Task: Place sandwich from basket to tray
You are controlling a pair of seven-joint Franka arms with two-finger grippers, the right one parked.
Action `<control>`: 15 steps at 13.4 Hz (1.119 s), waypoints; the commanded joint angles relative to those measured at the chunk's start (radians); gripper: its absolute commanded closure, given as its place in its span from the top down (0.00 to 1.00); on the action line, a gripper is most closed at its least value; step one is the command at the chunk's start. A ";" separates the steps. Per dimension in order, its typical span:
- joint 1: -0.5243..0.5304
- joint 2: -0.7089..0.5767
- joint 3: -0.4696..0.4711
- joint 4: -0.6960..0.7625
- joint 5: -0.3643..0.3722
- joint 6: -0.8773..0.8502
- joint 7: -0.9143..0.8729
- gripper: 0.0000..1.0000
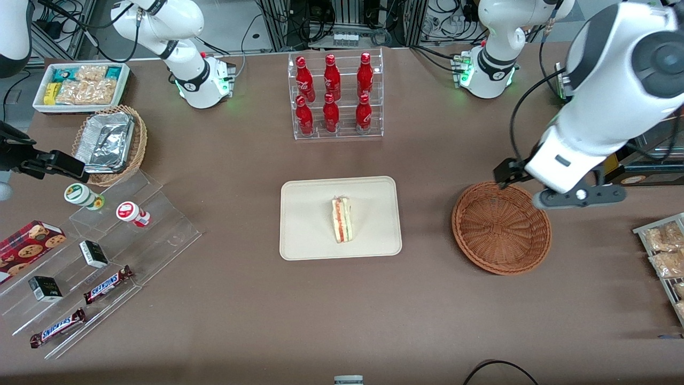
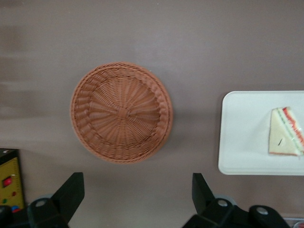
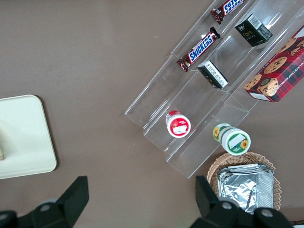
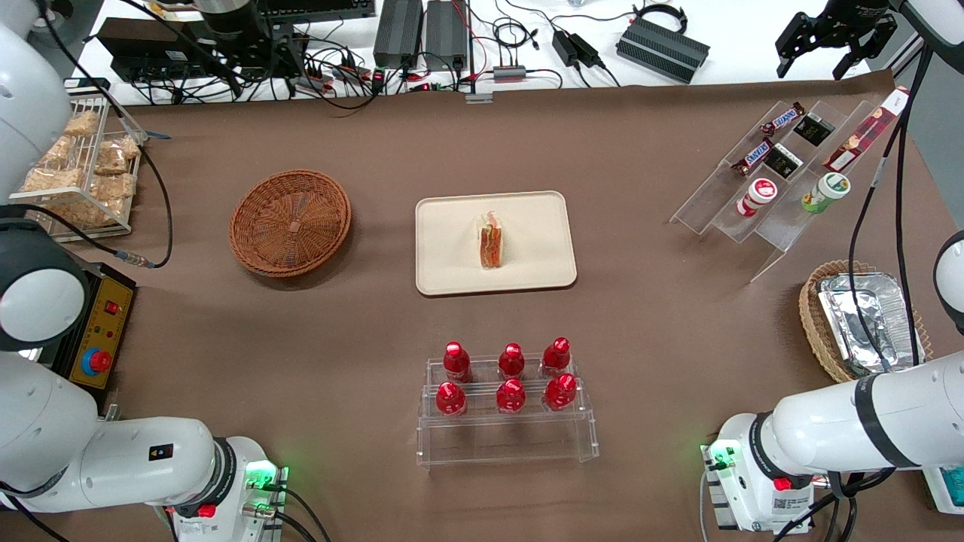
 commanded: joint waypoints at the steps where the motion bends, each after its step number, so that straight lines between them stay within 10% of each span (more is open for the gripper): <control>1: 0.072 -0.122 -0.001 -0.120 -0.048 0.002 0.101 1.00; 4: 0.113 -0.200 0.012 -0.202 -0.072 0.010 0.189 1.00; 8: -0.091 -0.234 0.304 -0.222 -0.111 0.008 0.258 1.00; 15: -0.099 -0.231 0.345 -0.206 -0.125 0.010 0.292 1.00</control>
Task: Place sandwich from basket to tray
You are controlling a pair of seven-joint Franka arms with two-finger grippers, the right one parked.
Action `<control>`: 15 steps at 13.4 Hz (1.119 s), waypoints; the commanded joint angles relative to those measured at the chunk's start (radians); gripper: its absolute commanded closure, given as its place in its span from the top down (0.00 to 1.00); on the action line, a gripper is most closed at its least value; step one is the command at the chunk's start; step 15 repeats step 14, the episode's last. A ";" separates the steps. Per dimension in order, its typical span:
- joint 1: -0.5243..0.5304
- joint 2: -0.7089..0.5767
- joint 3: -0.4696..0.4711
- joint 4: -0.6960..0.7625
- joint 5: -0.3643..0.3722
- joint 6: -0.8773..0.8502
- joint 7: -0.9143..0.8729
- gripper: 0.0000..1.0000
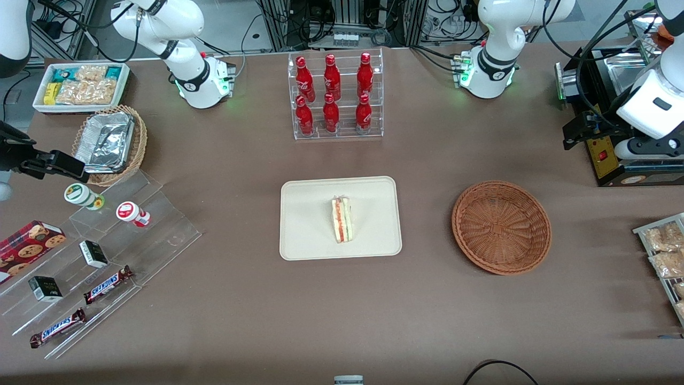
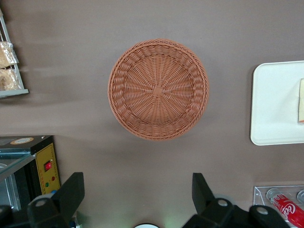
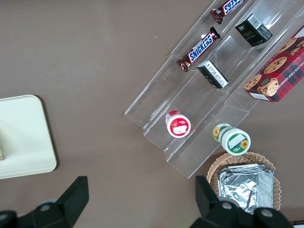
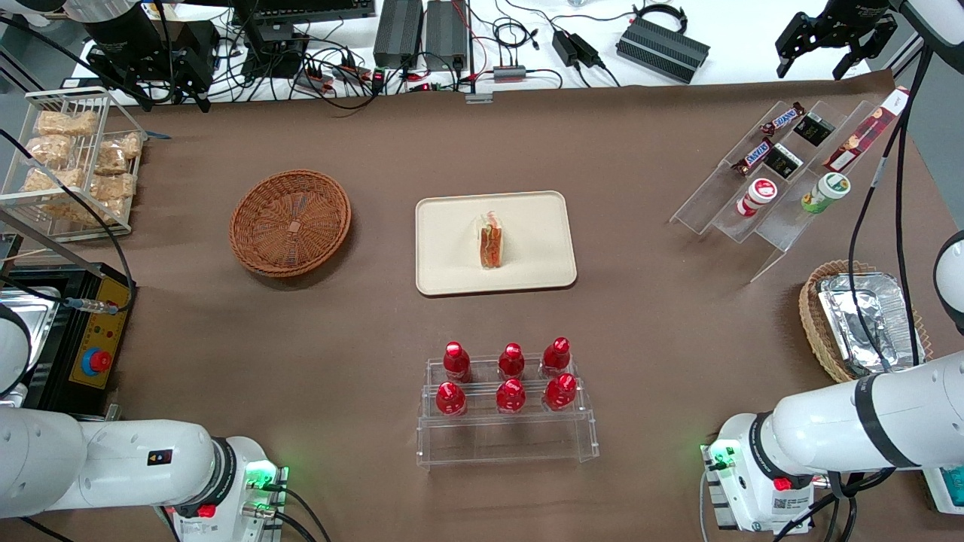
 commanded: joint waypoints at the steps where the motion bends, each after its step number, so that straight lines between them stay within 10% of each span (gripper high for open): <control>1: -0.020 0.034 0.032 0.043 -0.029 0.004 0.003 1.00; 15: -0.032 0.106 0.051 0.139 -0.020 -0.007 -0.021 1.00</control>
